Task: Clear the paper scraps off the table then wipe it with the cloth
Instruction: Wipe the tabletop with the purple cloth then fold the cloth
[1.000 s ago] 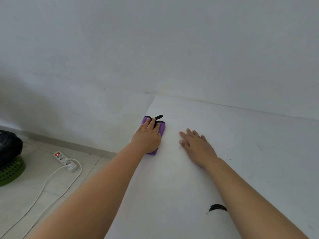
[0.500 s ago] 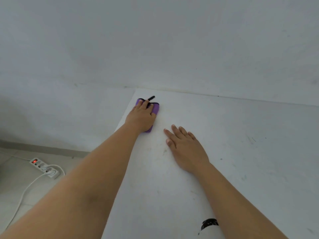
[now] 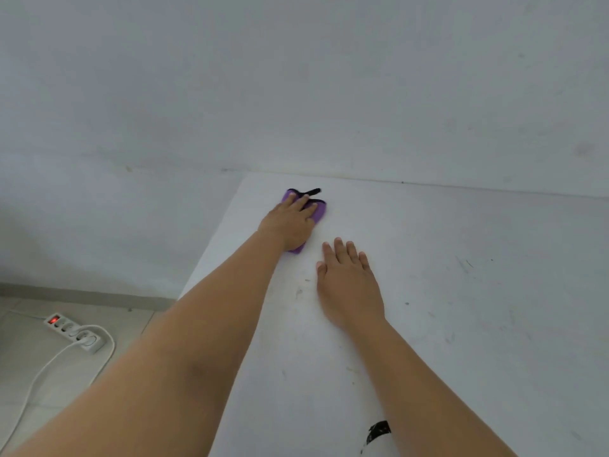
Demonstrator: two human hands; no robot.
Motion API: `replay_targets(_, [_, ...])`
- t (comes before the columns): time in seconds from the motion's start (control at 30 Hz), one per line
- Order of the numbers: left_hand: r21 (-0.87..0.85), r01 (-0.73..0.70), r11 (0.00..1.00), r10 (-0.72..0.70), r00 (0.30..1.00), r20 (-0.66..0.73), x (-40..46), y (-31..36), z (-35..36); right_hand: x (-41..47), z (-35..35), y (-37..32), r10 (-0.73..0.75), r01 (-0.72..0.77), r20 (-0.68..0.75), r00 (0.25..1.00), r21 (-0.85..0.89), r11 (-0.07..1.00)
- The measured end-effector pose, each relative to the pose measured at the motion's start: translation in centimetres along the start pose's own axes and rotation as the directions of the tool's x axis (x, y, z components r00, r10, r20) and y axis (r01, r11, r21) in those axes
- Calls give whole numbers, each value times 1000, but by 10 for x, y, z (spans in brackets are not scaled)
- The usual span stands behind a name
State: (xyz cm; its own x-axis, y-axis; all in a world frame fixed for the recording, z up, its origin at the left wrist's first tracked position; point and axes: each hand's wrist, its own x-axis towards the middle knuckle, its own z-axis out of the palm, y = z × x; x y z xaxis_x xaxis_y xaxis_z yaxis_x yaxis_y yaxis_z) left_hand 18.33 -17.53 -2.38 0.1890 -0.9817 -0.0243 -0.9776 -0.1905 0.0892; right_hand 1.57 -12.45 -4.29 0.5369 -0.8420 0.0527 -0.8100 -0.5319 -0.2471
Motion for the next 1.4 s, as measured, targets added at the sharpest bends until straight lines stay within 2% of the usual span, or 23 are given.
replay_targets(0.13, [-68,-96,993,95,995,-13,-27,1,1,0,0,0,33,-33,13,999,-11,999])
replay_targets(0.23, [-111,-76,991,71,996,-49,-55,-19,3,0,-1,1,30,-29,20,999,-24,999])
replay_targets(0.37, [-118,182,976,-197,973,-124,-73,-59,0,-2,-1,1,24,-23,30,999,-32,999])
replay_targets(0.47, [-252,435,865,-483,858,-176,-83,-63,4,-3,-2,1,24,-22,46,999,-43,999])
replay_targets(0.53, [-260,526,810,-577,794,-191,-90,-51,8,-3,-2,0,26,-23,52,998,-47,999])
replay_targets(0.6, [-182,496,849,-525,828,-197,-95,-36,10,-2,-2,0,25,-23,56,998,-48,999])
replay_targets(0.7, [-117,327,938,-343,925,-161,-102,-11,11,-2,-2,1,12,-10,59,998,-37,999])
replay_targets(0.8, [-87,145,986,-153,984,-93,-115,13,12,0,-4,3,-1,1,33,999,9,1000])
replay_targets(0.93, [-95,-30,995,23,997,-77,-157,29,11,2,-5,6,-12,12,2,1000,40,999])
replay_targets(1.03, [-128,-65,990,56,996,-73,-193,15,12,-1,-4,6,-14,14,-2,1000,42,999])
replay_targets(1.17, [-183,149,972,-175,976,-130,-216,-31,8,-2,-3,6,-14,14,20,1000,-3,1000])
replay_targets(1.3, [-350,386,853,-452,883,-128,-230,-41,8,-2,-3,6,-15,15,21,1000,-27,1000])
replay_targets(1.4, [-303,407,861,-467,870,-158,-241,-32,11,-2,-2,4,-12,13,28,1000,-28,1000])
